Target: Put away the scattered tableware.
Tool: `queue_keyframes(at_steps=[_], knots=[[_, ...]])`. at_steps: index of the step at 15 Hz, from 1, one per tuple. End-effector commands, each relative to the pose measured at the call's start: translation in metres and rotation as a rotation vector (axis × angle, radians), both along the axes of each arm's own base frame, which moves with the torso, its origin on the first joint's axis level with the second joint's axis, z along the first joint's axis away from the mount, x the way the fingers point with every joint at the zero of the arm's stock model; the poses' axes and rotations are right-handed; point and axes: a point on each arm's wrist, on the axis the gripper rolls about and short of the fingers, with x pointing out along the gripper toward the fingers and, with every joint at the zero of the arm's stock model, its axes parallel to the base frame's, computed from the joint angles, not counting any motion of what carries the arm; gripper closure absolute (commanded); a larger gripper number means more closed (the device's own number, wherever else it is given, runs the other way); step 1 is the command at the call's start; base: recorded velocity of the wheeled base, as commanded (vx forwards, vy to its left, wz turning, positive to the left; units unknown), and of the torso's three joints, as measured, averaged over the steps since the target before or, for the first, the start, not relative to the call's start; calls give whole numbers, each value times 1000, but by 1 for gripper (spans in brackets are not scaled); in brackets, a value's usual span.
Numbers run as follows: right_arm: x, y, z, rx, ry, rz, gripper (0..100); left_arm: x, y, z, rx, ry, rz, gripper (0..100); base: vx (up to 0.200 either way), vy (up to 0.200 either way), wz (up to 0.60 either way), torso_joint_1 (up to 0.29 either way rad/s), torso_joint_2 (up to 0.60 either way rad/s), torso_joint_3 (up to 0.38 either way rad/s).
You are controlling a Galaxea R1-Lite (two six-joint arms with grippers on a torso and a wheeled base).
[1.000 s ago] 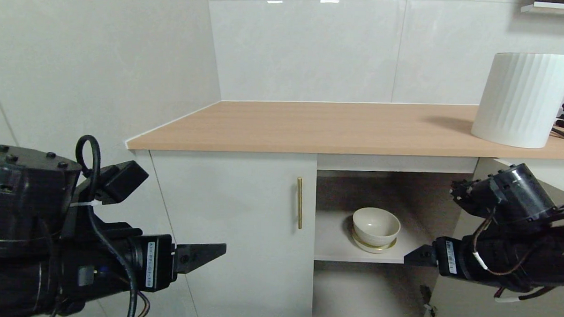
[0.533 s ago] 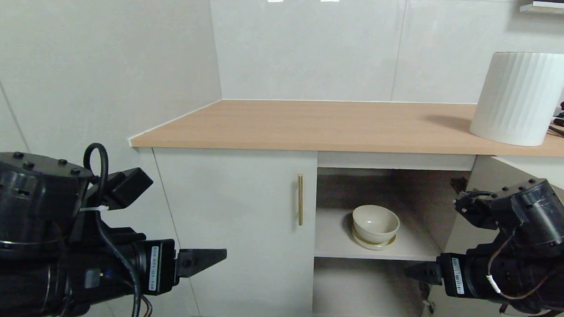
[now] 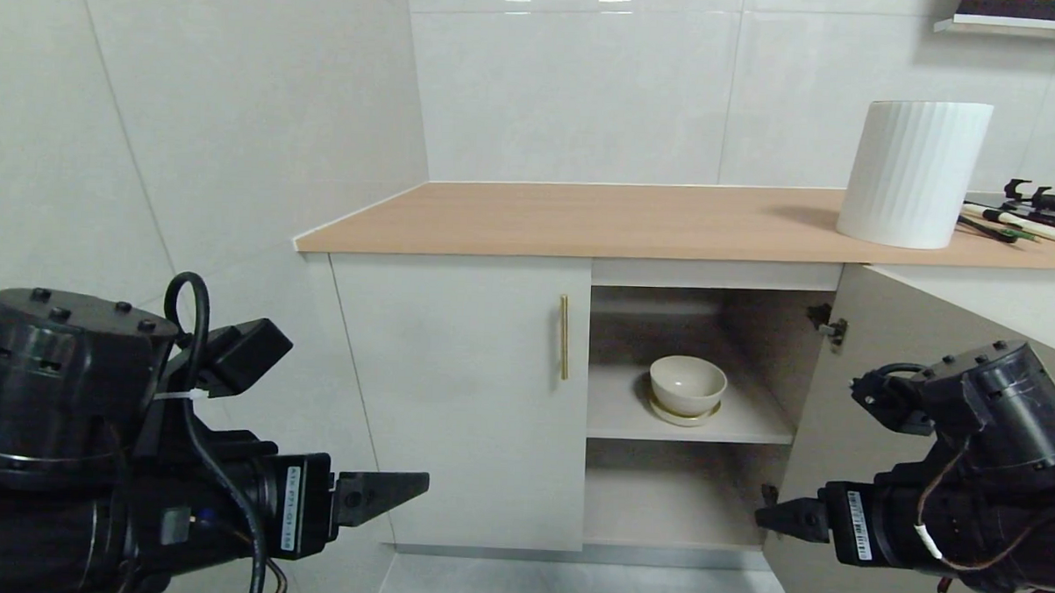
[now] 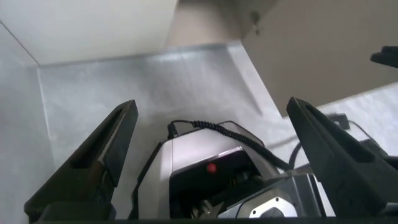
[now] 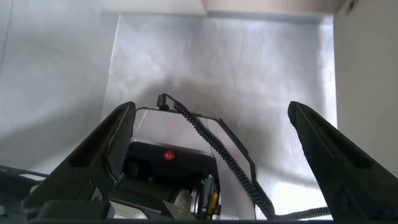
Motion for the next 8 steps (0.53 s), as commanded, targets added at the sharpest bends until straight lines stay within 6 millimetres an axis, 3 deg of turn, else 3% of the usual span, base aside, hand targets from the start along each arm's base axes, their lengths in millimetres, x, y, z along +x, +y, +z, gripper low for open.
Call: queue_keyframes(at_steps=[1,2,8], knots=[[0,0,-2,-6,8,0,0,0,0,-1,-1,5,3,0,-200,0,0,7,7,-7],[-1,0,-2,-6,10,0,0,0,0,-1,-2,6,4,0,-200,0,0,7,2,2],[-13,-4,1,-4,-9,8,0,-2,1,0,-3,1,5,0,0,0,0,0,0,0]])
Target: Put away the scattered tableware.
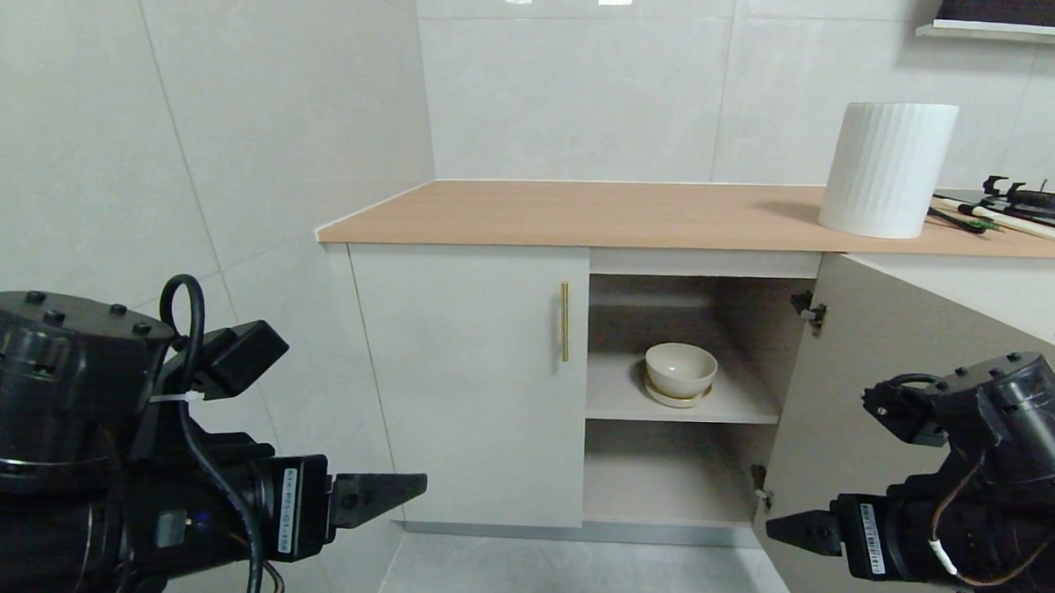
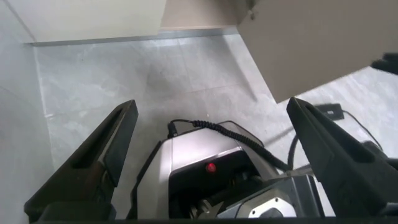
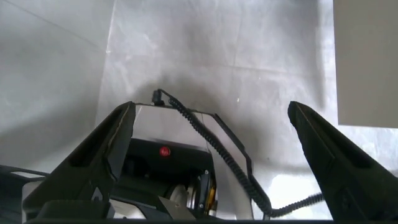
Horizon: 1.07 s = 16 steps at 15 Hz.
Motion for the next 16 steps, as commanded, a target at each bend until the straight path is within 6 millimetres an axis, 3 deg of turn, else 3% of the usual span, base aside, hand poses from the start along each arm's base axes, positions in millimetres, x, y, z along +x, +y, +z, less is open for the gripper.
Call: queue_keyframes(at_steps=[1,6,12,16], knots=[[-8,1,5,14,-21,25,0,0,0,0,0,-1,0,0,0,0,0,0,0,0],[-23,0,3,-24,-21,36,0,-1,0,1,3,-6,-3,0,0,0,0,0,0,0],[-42,-13,14,-97,63,44,0,0,0,0,5,-2,-1,0,0,-200,0,3,2,2],[-41,-14,11,-142,81,24,0,0,0,0,4,-2,-2,0,0,-200,0,4,4,1]])
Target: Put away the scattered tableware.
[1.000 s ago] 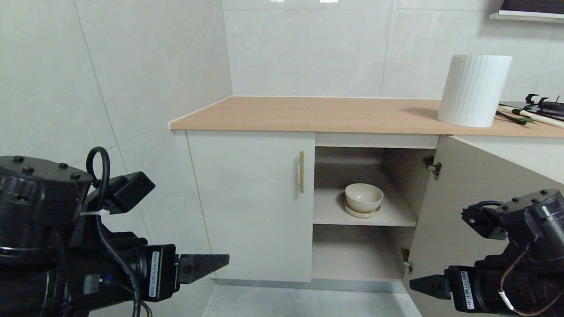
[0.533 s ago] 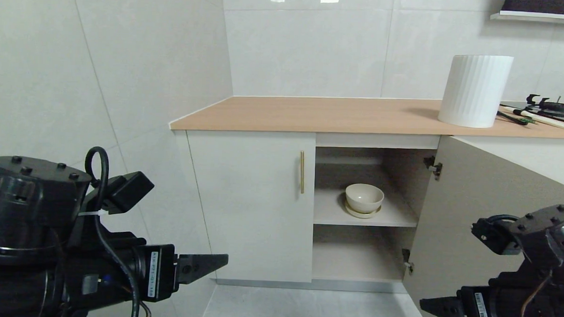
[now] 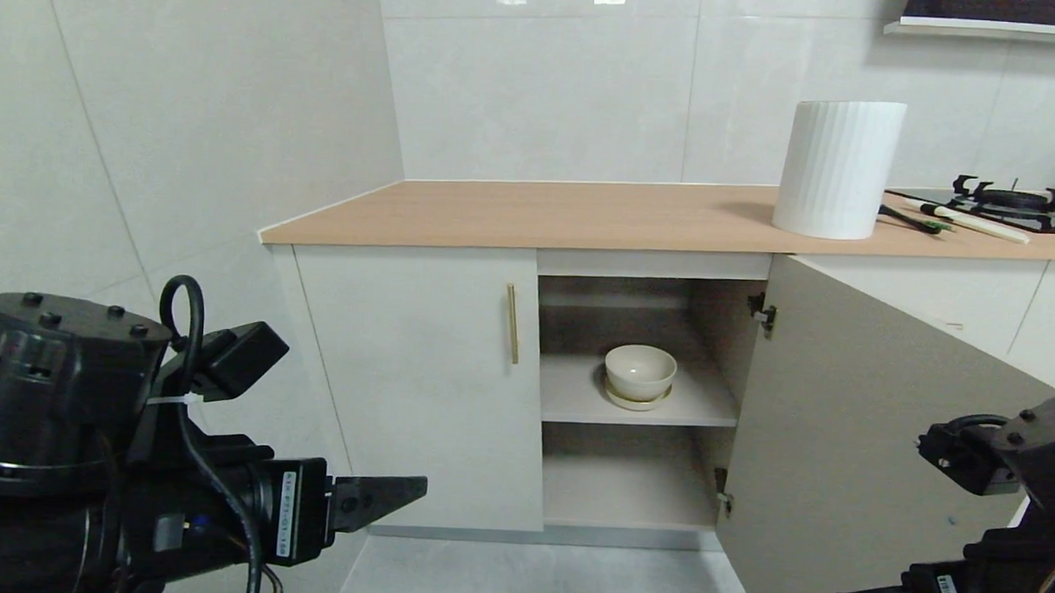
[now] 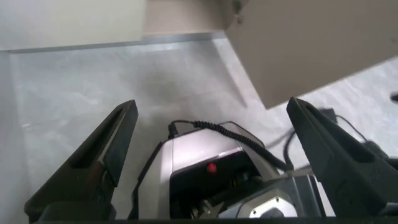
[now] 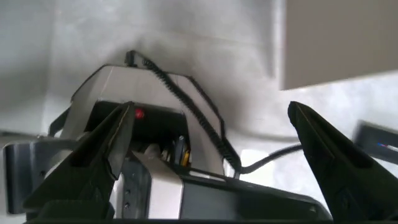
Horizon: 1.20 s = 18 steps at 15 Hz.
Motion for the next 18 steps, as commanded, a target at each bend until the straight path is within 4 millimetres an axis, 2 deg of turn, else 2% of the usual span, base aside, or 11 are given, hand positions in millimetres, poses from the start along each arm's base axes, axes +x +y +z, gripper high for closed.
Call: queue_keyframes(at_steps=[1,2,7,12,13,18], knots=[[1,0,-1,-6,4,-4,0,0,0,0,1,3,0,0,0,-200,0,2,2,2],[-1,-2,0,-15,15,-5,0,1,-1,-1,2,6,-1,0,0,-200,0,7,7,2],[-11,-20,10,-143,108,-18,0,1,0,-1,2,6,0,0,0,0,0,0,0,0],[12,-61,9,-285,123,-229,0,1,0,-2,2,8,1,0,0,0,0,0,0,0],[17,-75,9,-317,138,-259,0,2,-1,-1,0,9,-1,0,0,0,0,0,0,0],[39,-113,7,-337,86,-401,0,1,-1,0,-19,10,-11,0,0,0,0,0,0,0]])
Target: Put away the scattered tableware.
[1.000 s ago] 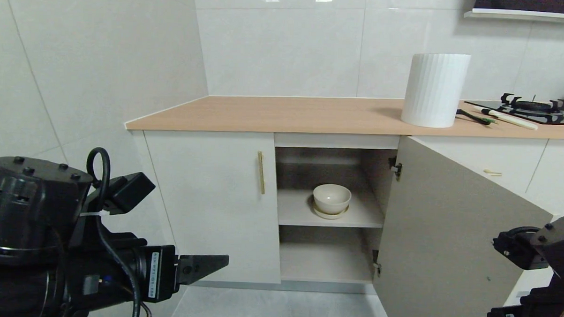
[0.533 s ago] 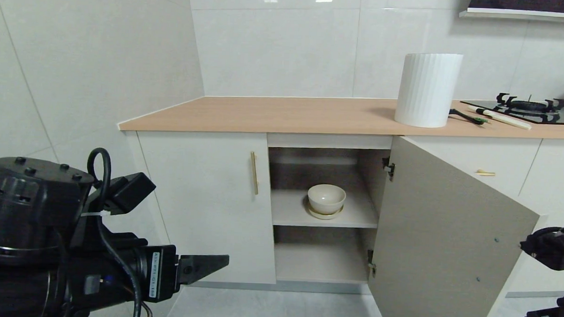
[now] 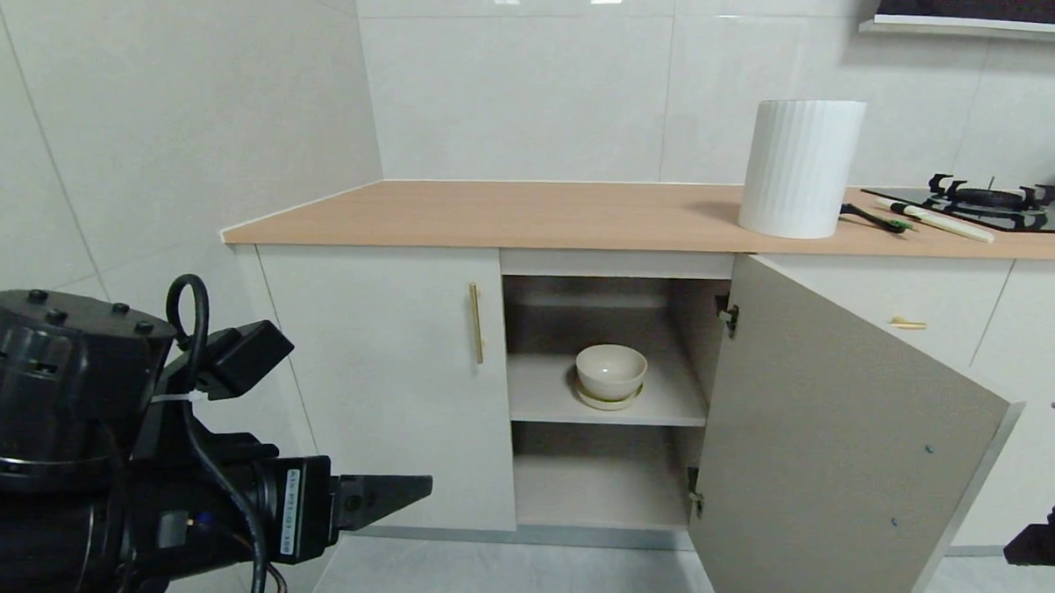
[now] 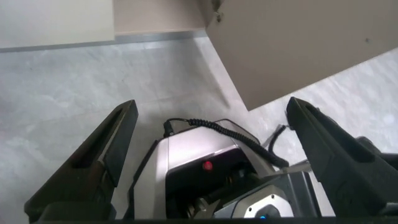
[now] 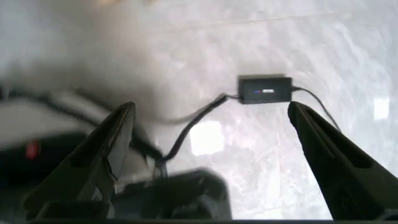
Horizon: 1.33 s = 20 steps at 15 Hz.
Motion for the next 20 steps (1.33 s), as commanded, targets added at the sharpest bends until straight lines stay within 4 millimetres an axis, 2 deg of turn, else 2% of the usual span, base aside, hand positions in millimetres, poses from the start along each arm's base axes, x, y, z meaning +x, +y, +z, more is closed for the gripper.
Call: queue_keyframes(at_steps=[1,7,12,15,16,20], knots=[[9,-12,-4,-1,-8,-49,0,1,0,0,-4,-4,0,0,0,0,0,0,0,0],[53,-22,-28,60,-66,-143,0,1,-1,5,-61,-14,8,0,0,0,0,0,0,0],[56,-18,-29,136,-91,-99,0,1,-1,6,-62,-17,7,0,0,0,0,0,0,0],[56,-5,-31,171,-87,-63,0,1,-1,5,-61,-16,9,0,0,0,0,0,0,0],[56,10,-31,208,-92,-43,0,1,-1,6,-64,-18,10,0,0,0,0,0,0,0],[56,40,-32,225,-77,81,0,-1,0,10,-69,-38,15,0,0,0,0,0,0,0]])
